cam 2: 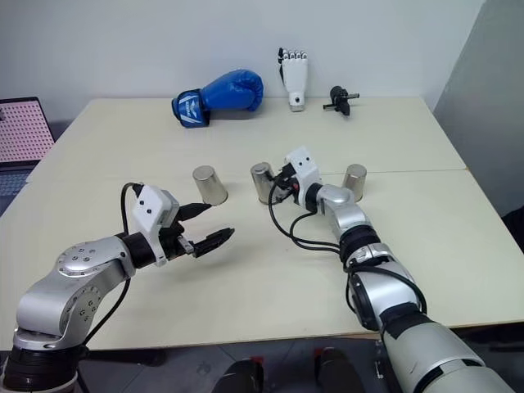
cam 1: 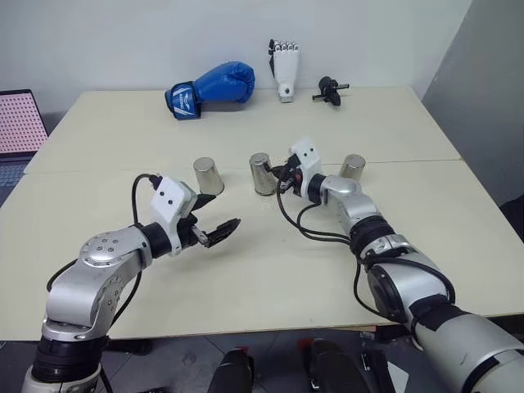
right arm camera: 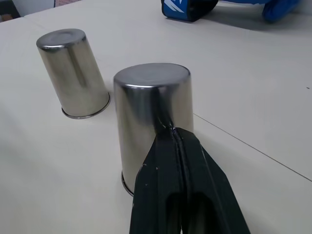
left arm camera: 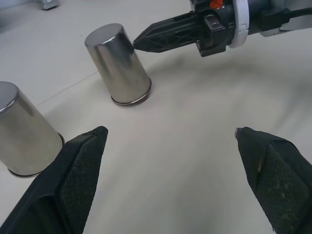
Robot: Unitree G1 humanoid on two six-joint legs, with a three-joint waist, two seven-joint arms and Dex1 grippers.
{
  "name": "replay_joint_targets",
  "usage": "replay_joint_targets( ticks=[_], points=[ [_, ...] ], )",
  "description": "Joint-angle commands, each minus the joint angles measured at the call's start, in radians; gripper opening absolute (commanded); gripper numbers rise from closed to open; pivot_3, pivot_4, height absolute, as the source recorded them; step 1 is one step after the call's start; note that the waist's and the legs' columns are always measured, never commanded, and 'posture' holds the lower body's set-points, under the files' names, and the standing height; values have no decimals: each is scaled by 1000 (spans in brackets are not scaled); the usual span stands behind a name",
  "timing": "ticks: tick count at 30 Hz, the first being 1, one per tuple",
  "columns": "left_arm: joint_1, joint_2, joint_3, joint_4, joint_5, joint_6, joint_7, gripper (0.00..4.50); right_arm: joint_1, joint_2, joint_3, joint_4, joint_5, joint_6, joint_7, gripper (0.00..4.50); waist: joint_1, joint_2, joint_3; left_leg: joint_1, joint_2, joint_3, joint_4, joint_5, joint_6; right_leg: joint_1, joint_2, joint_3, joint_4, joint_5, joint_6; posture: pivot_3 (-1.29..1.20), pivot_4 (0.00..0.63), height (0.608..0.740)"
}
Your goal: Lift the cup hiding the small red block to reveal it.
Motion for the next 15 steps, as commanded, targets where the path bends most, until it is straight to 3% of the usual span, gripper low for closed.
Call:
replay_joint_targets(
  ticks=[1, 12, 15],
  points=[
    [-11, 11, 8, -15, 3, -19, -2, 4500, 1, 2, 9, -58, -3, 15, 41, 1002, 0, 0, 0, 0, 0, 0, 0, 0, 0, 0, 0, 0, 0, 0, 0, 0, 150, 740],
    [-9, 14, 14, -25, -1, -10, 1, 4500, 24, 38, 2, -53, 3, 68, 30, 3772, 0, 0, 0, 0, 0, 0, 0, 0, 0, 0, 0, 0, 0, 0, 0, 0, 150, 740],
    [-6, 16, 13, -29, -3, -8, 0, 4500, 4, 62, -11, -22, 5, 61, -11, 3772, 0, 0, 0, 0, 0, 0, 0, 0, 0, 0, 0, 0, 0, 0, 0, 0, 150, 740]
  ],
)
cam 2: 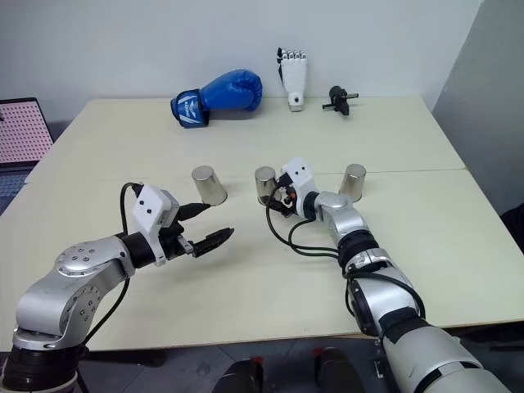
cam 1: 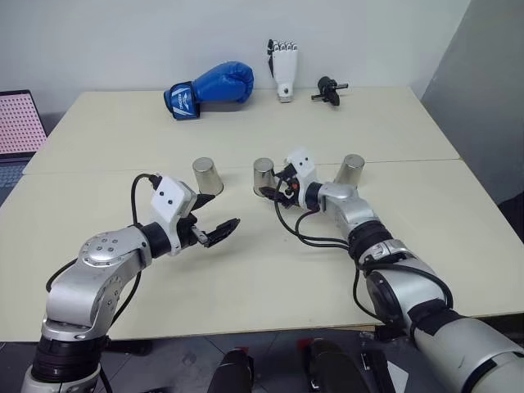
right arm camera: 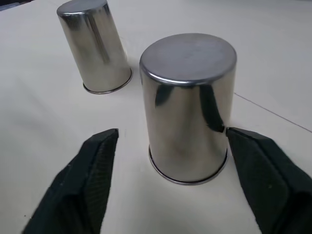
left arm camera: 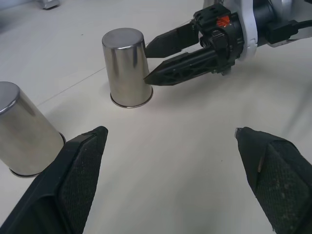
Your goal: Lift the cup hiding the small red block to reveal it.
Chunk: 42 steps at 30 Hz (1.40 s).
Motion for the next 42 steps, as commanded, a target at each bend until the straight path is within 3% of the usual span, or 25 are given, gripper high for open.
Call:
replay_joint_targets(
  ticks=[1, 15, 21, 30, 35, 42],
  points=[
    [-4, 13, 13, -31, -5, -7, 0, 4500, -37, 31, -21, 18, 5, -13, -41, 3772, 0, 0, 0, 0, 0, 0, 0, 0, 0, 0, 0, 0, 0, 0, 0, 0, 150, 740],
    [-6, 15, 15, -41, -6, 0, 8, 4500, -146, 111, -86, 183, 10, -133, -256, 3772, -4, 0, 0, 0, 0, 0, 0, 0, 0, 0, 0, 0, 0, 0, 0, 0, 150, 740],
    [-5, 17, 16, -37, -3, -4, 9, 4500, -162, 114, -136, 168, 42, -173, -223, 2572, -6, 0, 0, 0, 0, 0, -1, 0, 0, 0, 0, 0, 0, 0, 0, 0, 150, 740],
    [-5, 20, 17, -25, 4, -13, 6, 4500, -202, 66, -186, 15, 111, -114, -144, 2550, -6, 1, 1, -1, 0, 0, 0, 0, 0, -1, 0, 0, 0, 0, 0, 0, 150, 740],
    [-6, 17, 13, -21, 6, -17, 7, 4500, -201, 5, -171, -90, 77, -72, -210, 2550, -4, 1, 1, -1, 0, -1, -1, 0, 0, -1, 0, 0, 0, 0, 0, 0, 150, 740],
    [-5, 10, 4, -21, 10, -16, 10, 4500, -145, -42, -132, 3, -4, -59, -325, 2550, -4, 1, 1, -1, 0, 0, -1, 0, 0, -1, 0, 0, 0, 0, 0, 0, 150, 740]
  ],
)
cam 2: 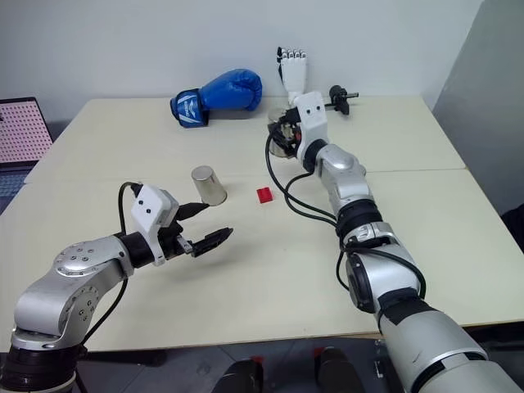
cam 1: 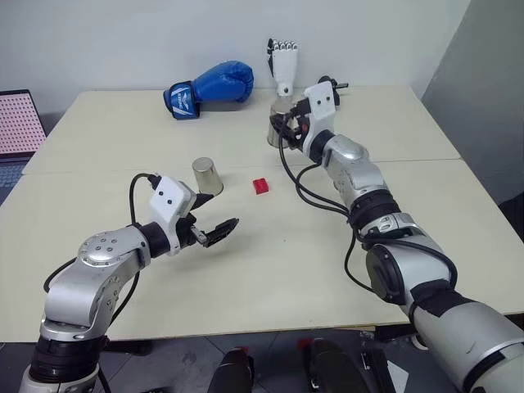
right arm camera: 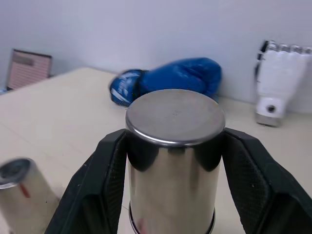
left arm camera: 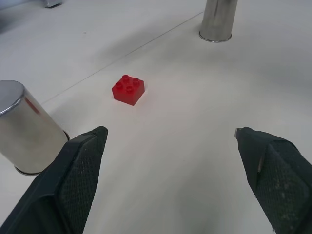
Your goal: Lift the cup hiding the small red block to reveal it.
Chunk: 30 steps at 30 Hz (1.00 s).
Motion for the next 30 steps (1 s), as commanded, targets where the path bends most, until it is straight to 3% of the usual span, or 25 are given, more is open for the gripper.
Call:
replay_joint_targets(
  ticks=[1, 3, 9, 15, 20, 26, 30],
  points=[
    [-8, 5, 4, -16, 5, -17, 3, 4500, 19, 1, -1, 44, -12, -3, -48, 2550, 0, 0, 0, 0, 0, 0, 0, 0, 0, 0, 0, 0, 0, 0, 0, 0, 150, 740],
    [-10, 5, 3, -13, 5, -18, 2, 4500, 29, 9, -5, 72, -8, -11, -44, 3250, -1, 0, 0, 0, 0, 0, 0, 0, 0, 0, 0, 0, 0, 0, 0, 0, 150, 740],
    [-16, 5, 2, -10, 6, -18, 1, 4500, 55, 1, 5, 113, -25, -40, -55, 4449, -3, 0, 0, 0, 0, 1, 0, 0, 0, 0, 0, 1, 0, 0, 0, 0, 150, 740],
    [-4, 13, 22, -13, 4, -18, 0, 4500, 86, -30, 8, -126, 11, -5, 11, 4482, -3, 0, 0, 0, 0, 1, 0, 0, 0, 0, 0, 1, 0, 0, 0, 0, 150, 740],
    [11, 38, 50, -1, 0, -19, -17, 4500, 202, -90, -6, -590, 161, 313, 129, 4482, 1, 0, 0, -1, 0, -1, 0, 0, 0, -1, 0, 0, 0, 0, 0, 0, 150, 740],
    [52, 88, 97, 3, -20, 2, -49, 4500, 453, -329, 45, -1046, 295, 707, 287, 4482, 14, 0, 0, -2, -1, -3, 0, 0, 0, 0, -1, -2, -1, 0, 0, 0, 150, 740],
    [82, 121, 121, 5, -33, -4, -82, 4500, 621, -492, 44, -1182, 327, 786, 364, 4482, 22, 0, 0, -2, -1, -1, 0, 0, 0, 0, -3, -1, -2, -1, 0, 0, 150, 740]
  ],
)
